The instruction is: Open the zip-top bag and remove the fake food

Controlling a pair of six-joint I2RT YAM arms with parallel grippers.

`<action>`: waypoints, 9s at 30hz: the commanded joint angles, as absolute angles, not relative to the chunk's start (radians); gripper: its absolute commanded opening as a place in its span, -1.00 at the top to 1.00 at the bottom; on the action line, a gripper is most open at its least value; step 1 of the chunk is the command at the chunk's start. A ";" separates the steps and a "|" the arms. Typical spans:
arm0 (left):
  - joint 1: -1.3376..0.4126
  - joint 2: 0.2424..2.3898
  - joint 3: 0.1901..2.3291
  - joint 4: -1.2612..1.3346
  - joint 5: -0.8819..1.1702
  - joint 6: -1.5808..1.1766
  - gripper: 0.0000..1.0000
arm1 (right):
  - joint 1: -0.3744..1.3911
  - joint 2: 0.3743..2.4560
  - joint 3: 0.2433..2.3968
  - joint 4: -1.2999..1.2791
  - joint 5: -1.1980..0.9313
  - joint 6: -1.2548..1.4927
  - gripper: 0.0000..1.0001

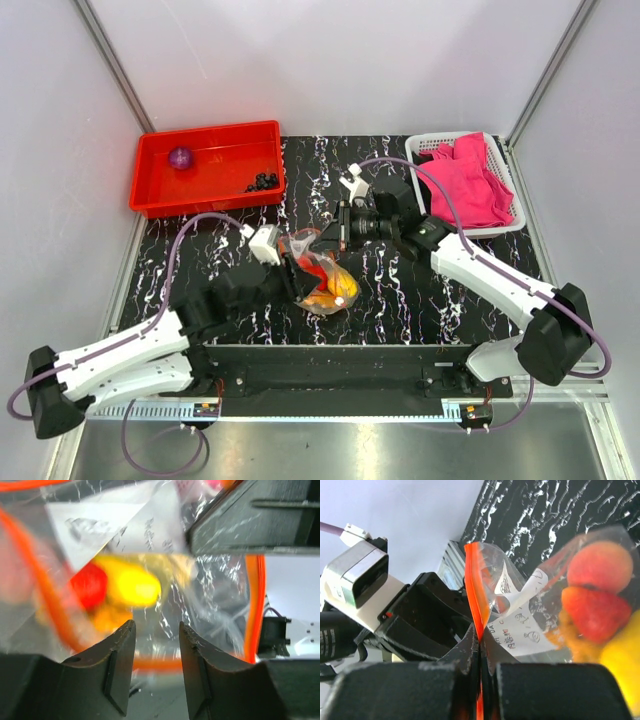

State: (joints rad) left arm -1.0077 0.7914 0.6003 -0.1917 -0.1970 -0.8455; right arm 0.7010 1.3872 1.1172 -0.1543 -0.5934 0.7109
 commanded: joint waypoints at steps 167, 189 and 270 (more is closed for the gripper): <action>-1.112 0.968 0.690 -0.233 -0.445 -0.583 1.00 | 0.713 1.269 0.956 -0.244 -0.531 0.575 1.00; -1.083 0.696 0.965 -0.489 -0.475 -0.514 1.00 | 0.712 1.181 0.878 -0.258 -0.338 0.571 1.00; -0.583 0.580 0.695 -0.230 0.436 -0.793 -0.21 | 0.712 1.190 1.097 -0.302 -0.445 0.574 1.00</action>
